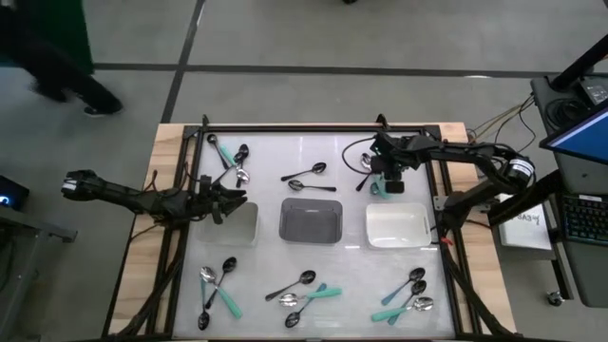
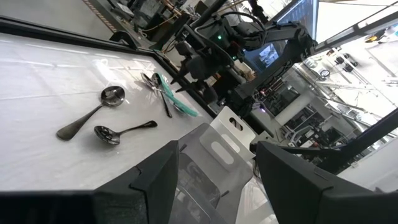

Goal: Sort silverware by color (type)
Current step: Put the green spoon into the white bin

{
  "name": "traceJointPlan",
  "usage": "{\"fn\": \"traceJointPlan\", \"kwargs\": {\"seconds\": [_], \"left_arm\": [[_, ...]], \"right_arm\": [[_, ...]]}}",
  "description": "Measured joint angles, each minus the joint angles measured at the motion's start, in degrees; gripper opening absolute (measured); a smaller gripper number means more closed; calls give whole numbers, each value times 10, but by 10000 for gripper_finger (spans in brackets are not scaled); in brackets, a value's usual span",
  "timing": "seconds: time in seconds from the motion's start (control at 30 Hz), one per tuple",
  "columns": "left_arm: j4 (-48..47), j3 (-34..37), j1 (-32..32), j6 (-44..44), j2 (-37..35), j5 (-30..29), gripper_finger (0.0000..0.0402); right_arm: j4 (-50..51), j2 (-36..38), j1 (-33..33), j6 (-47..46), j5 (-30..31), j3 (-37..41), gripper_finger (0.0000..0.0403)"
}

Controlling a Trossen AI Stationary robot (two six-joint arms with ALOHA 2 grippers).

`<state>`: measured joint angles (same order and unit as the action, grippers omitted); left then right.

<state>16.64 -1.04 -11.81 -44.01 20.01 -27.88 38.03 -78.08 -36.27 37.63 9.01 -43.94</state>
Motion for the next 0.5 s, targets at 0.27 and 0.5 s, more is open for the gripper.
{"fn": "traceJointPlan", "kwargs": {"seconds": [0.27, 0.5], "left_arm": [[0, 0, 0, 0, 0, 0, 198], [0, 0, 0, 0, 0, 0, 198]], "right_arm": [[-10, 0, 0, 117, -7, 1, 118], [-28, 0, 0, 191, -78, 1, 116]]}}
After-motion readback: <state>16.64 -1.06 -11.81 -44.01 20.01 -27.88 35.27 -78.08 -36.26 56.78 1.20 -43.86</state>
